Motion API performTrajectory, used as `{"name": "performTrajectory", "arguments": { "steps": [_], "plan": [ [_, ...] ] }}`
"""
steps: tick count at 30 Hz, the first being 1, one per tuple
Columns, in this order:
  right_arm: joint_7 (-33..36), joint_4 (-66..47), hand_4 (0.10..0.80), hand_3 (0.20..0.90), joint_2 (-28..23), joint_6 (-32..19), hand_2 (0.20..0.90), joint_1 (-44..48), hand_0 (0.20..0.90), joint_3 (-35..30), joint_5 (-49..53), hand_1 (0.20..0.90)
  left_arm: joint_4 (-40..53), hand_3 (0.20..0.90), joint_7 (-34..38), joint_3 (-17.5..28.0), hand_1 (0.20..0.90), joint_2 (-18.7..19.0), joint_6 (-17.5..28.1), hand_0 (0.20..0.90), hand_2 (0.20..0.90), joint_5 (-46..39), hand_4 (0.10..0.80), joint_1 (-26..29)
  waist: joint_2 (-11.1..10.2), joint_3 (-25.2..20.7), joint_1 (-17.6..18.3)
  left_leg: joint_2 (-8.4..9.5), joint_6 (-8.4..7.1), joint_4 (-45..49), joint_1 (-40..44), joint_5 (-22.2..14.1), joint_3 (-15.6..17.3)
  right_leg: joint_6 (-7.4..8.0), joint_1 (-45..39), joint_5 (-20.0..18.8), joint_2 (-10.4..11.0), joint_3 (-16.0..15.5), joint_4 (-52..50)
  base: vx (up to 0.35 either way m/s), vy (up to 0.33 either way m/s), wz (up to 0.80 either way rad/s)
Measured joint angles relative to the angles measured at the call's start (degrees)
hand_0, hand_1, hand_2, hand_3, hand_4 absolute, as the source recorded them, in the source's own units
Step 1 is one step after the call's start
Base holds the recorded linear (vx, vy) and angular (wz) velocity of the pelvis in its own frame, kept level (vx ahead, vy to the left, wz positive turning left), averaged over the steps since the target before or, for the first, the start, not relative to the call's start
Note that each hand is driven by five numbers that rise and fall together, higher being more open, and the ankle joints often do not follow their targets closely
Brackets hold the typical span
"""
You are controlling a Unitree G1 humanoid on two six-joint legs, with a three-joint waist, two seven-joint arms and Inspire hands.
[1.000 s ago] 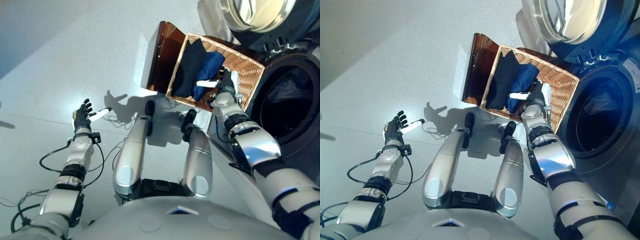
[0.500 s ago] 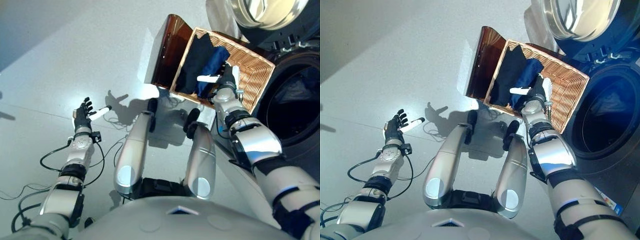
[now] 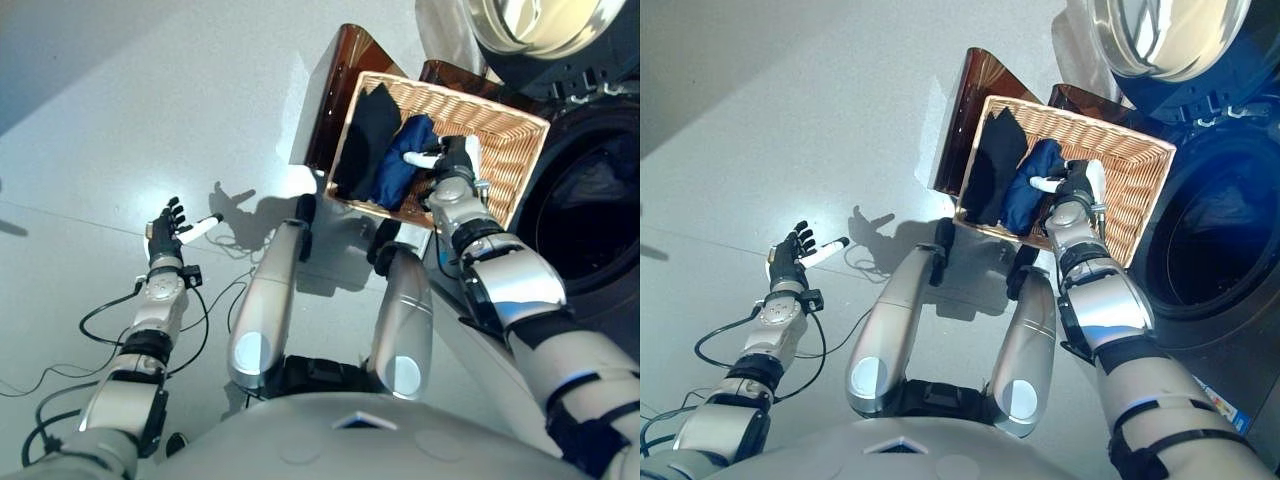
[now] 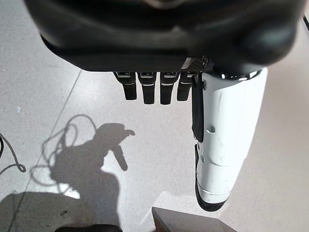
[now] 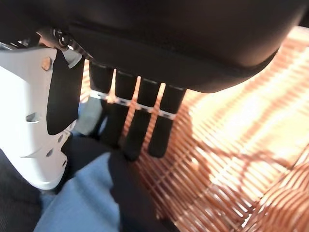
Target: Pick up the clothes and place them into the washing machine
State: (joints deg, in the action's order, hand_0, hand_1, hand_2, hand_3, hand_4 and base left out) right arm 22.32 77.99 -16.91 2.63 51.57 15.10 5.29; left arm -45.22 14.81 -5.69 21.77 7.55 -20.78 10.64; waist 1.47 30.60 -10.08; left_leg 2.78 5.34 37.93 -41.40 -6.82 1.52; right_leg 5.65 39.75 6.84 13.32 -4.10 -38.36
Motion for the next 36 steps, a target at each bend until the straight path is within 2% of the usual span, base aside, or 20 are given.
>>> {"name": "performTrajectory", "arguments": {
  "steps": [8,12,16,19,30,36],
  "plan": [
    [0.1,-0.1,0.300,0.200,0.0,0.0,0.200,0.0,0.200,-0.2,-0.3,0.200,0.0,0.900,0.0,0.0,0.900,0.0,0.0,0.900,0.900,0.0,0.800,0.0,0.0,0.0,0.2,-0.02,0.01,0.0,0.1,0.0,0.2,0.00,0.0,0.0,0.0,0.1,0.0,0.000,0.000,0.00],
    [0.4,-1.3,0.300,0.200,0.0,-0.1,0.200,-0.9,0.200,-4.2,1.1,0.200,-0.4,0.900,0.1,0.0,0.900,0.0,-0.2,0.900,0.900,0.0,0.800,0.1,-0.1,0.0,0.9,-0.08,0.10,-0.1,0.6,-0.1,0.5,0.00,-0.3,0.0,0.0,0.4,0.1,0.010,-0.001,-0.02],
    [0.5,-4.5,0.300,0.200,0.2,-1.8,0.200,-3.4,0.200,-8.6,7.3,0.200,-0.6,0.900,0.1,0.1,0.900,-0.1,-0.2,0.900,0.900,0.0,0.800,-0.1,-0.2,0.0,1.7,-0.13,0.16,-0.4,1.1,-0.1,0.9,0.01,-0.5,0.0,-0.1,0.9,0.4,0.023,-0.005,-0.06],
    [0.5,-7.5,0.300,0.200,0.3,-4.2,0.200,-7.6,0.200,-13.5,16.6,0.200,-1.7,0.900,0.1,0.6,0.900,-0.4,-0.9,0.900,0.900,0.0,0.800,-0.1,-0.3,0.0,2.2,-0.13,0.41,-1.3,2.8,-0.2,1.9,0.02,-1.4,0.0,-0.2,1.8,1.0,0.011,-0.009,-0.14],
    [-1.3,-14.1,0.300,0.200,1.0,-11.0,0.200,-13.8,0.200,-18.0,36.2,0.200,-4.2,0.900,0.1,1.1,0.900,-1.7,-1.0,0.900,0.900,-0.6,0.800,-0.4,-0.6,-0.2,4.7,-0.67,0.59,-5.4,6.8,0.0,4.5,0.78,-3.6,-1.6,-0.9,3.2,4.7,-0.001,-0.004,-0.12],
    [-4.5,-16.2,0.300,0.200,1.4,-12.8,0.200,-16.2,0.200,-18.0,41.6,0.200,-4.9,0.900,-1.0,1.1,0.900,-2.9,-1.0,0.900,0.900,-1.3,0.800,-0.6,-0.5,-0.3,4.8,-0.90,0.23,-8.8,10.4,0.6,5.5,0.73,-6.2,-2.4,-1.1,3.7,7.4,0.038,-0.004,-0.12]
  ]
}}
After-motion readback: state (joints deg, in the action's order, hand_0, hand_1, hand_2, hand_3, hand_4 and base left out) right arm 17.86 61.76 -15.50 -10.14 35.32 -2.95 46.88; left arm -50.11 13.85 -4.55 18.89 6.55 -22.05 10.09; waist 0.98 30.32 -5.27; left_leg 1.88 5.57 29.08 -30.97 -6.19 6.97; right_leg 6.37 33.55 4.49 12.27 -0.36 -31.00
